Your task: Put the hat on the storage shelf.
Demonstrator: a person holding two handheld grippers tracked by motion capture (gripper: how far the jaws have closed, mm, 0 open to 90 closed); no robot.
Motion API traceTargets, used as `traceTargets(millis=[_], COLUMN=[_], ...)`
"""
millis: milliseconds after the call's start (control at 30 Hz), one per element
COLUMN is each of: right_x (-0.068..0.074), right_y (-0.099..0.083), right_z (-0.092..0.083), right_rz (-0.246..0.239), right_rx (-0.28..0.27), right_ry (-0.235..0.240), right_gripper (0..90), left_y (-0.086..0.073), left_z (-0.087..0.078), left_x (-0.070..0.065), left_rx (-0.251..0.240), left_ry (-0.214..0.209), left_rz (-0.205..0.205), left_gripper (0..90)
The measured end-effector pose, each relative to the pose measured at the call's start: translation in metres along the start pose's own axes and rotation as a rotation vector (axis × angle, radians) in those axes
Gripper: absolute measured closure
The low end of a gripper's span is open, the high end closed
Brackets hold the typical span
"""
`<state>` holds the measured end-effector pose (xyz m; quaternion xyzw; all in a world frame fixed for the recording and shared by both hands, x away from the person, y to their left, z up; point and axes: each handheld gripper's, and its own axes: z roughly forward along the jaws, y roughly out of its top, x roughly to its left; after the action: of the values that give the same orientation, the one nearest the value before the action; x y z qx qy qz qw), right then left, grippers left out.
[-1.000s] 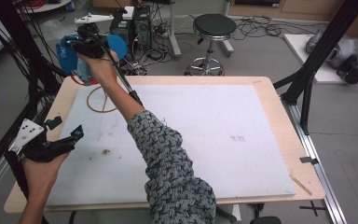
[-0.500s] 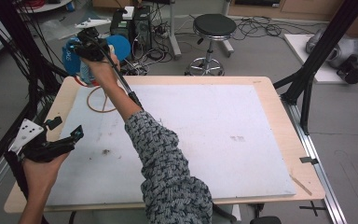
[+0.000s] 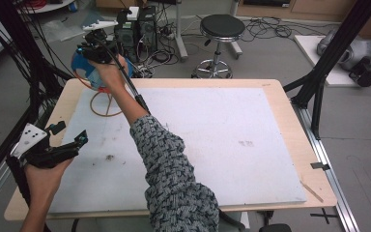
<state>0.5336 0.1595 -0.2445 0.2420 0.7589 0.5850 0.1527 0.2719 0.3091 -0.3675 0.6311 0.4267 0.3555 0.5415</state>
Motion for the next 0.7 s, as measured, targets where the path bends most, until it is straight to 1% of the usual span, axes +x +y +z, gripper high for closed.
traceTargets(millis=[200, 267, 300, 400, 433, 467, 533, 567, 667, 700], right_x=[0.0, 0.0, -0.002, -0.004, -0.008, -0.008, -0.012, -0.018, -0.032, -0.032], right_y=[0.002, 0.002, 0.003, 0.003, 0.004, 0.004, 0.004, 0.003, 0.0, 0.0], right_z=[-0.003, -0.006, -0.009, -0.014, -0.021, -0.021, -0.028, -0.037, -0.055, -0.055], right_rz=[-0.003, -0.001, -0.003, -0.006, 0.002, 0.002, -0.001, -0.003, 0.014, 0.014], right_rx=[-0.006, -0.008, -0.011, -0.019, -0.029, -0.029, -0.036, -0.039, -0.052, -0.052], right_ry=[-0.008, -0.015, -0.021, -0.029, -0.04, -0.04, -0.046, -0.058, -0.083, -0.083], right_gripper=[73.1, 70.9, 68.2, 65.7, 64.0, 64.0, 61.5, 61.1, 59.0, 59.0], left_y=[0.0, 0.001, 0.001, 0.001, 0.001, 0.001, 0.001, 0.001, 0.0, 0.0], left_z=[0.0, 0.0, 0.0, -0.001, -0.001, -0.001, 0.0, 0.0, 0.0, 0.0], left_x=[0.0, 0.0, -0.001, -0.001, -0.001, -0.002, -0.002, -0.002, -0.002, -0.002], left_rx=[-0.001, -0.001, -0.002, -0.001, -0.001, -0.001, 0.001, 0.001, 0.001, 0.001], left_ry=[0.001, 0.0, 0.0, 0.0, 0.001, 0.001, -0.001, 0.0, 0.005, 0.005], left_rz=[0.003, 0.004, 0.006, 0.006, 0.007, 0.008, 0.012, 0.012, 0.01, 0.01], left_gripper=[18.2, 18.1, 18.2, 18.1, 18.2, 18.2, 18.2, 18.2, 18.2, 18.2])
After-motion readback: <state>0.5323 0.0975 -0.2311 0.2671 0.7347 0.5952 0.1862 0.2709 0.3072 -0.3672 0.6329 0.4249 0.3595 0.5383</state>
